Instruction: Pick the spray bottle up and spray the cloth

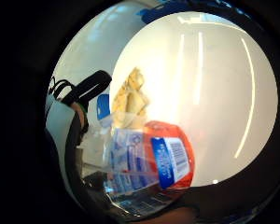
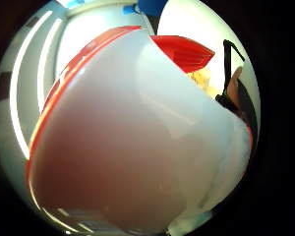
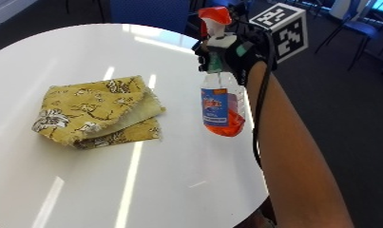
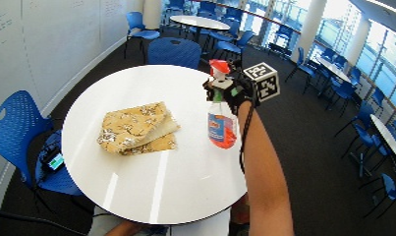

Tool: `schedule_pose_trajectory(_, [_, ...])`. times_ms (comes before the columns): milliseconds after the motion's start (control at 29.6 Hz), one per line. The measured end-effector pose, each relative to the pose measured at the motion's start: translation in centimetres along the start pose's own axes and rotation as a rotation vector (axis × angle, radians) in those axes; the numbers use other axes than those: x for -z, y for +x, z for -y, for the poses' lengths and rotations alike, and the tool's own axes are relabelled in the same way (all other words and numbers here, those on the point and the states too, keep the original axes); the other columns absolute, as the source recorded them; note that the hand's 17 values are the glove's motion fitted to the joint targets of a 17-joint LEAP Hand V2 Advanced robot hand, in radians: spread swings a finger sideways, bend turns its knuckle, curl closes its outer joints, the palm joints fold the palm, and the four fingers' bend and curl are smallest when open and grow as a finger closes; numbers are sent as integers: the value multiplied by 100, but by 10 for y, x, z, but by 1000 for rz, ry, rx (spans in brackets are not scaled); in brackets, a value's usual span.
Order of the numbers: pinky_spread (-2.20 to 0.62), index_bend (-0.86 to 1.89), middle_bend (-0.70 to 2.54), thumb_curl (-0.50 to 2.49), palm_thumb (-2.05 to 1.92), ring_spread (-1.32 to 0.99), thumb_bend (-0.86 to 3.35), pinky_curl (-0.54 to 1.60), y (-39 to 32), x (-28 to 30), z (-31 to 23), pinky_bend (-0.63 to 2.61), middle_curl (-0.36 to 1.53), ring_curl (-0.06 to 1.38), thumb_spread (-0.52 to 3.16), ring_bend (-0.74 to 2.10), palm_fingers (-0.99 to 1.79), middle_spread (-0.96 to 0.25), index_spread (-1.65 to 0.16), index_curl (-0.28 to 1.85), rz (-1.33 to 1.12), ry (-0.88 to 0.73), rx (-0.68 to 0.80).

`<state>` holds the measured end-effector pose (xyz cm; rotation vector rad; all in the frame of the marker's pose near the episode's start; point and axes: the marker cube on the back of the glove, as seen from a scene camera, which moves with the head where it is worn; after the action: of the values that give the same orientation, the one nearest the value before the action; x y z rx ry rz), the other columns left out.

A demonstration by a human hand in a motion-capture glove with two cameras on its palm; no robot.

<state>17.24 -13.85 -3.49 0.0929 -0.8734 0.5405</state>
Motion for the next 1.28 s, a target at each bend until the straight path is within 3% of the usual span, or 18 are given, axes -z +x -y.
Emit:
schedule_pose_trajectory(405, [-30,22,65,73,95,-25,-4,41,-32,-26,15,40,54,48,35,63,137,-21,-29,57,-269,-277,-17])
schedule_pose_trajectory(878, [-30,20,65,73,95,-24,-3,41,-27,-53,26,40,53,47,37,64,137,-22,-29,57,-699,-583,-219])
schedule_pose_trajectory(1284, [-30,20,66,74,95,-24,-3,40,-26,-92,20,39,53,46,38,63,136,-22,-30,57,-1030,-728,-370])
